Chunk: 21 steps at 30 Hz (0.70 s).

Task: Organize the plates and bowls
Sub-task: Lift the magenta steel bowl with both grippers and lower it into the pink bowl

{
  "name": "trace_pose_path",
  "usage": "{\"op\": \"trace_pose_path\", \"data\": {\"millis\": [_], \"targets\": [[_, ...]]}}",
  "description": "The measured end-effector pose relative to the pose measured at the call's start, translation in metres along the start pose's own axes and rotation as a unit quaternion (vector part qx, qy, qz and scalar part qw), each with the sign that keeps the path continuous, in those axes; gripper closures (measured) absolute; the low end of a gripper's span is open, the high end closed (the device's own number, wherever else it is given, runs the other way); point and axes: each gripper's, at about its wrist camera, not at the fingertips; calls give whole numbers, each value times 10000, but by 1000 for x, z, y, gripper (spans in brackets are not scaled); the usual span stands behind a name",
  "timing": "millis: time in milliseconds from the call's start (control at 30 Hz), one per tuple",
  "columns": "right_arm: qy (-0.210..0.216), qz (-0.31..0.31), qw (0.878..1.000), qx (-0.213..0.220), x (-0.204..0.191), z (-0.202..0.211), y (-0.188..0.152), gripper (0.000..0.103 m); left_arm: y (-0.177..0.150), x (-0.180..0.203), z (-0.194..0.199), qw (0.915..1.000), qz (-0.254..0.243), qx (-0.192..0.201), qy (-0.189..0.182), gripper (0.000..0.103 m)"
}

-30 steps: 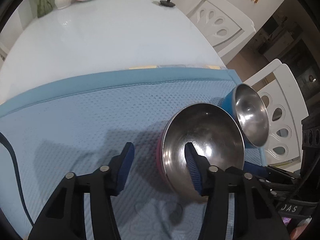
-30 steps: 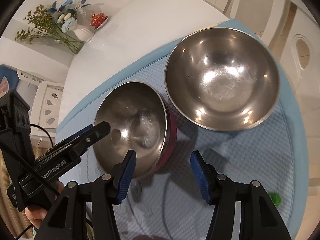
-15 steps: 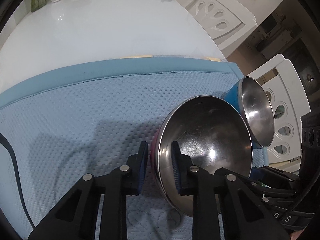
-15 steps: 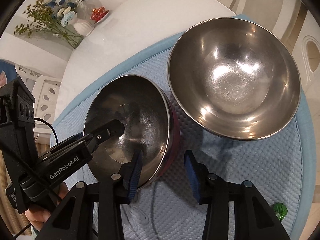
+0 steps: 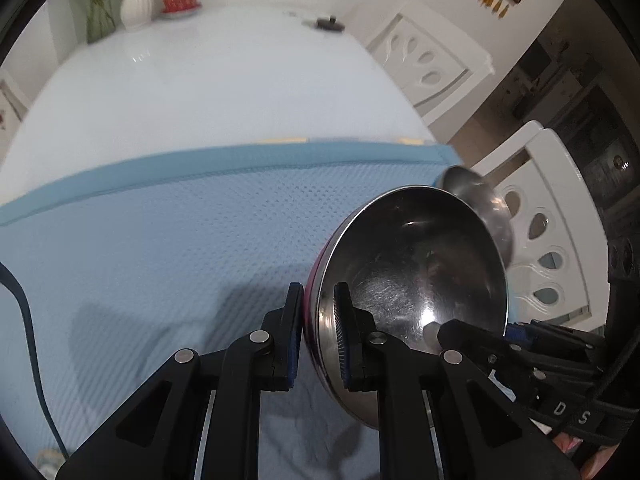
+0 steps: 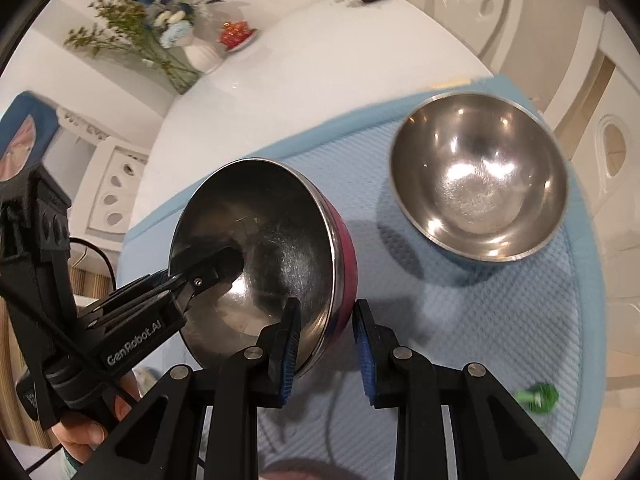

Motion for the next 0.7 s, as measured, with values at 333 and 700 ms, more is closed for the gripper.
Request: {"op": "trace_pose_path", "data": {"millis": [333, 700], "targets": [[300, 614, 9974, 239, -35, 72, -62, 77, -45, 34, 106, 9964, 236, 729, 354, 91], [332, 1206, 9921, 9, -28, 106, -134, 77, -119, 79, 157, 9911, 475, 954, 797, 90]]}}
Point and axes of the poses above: each gripper's, at about its wrist camera, not at the fingertips, and z roughly against the way its jaws point, x to its right, y to its top, and after that the axes turned 14 degrees about -z, right-handed
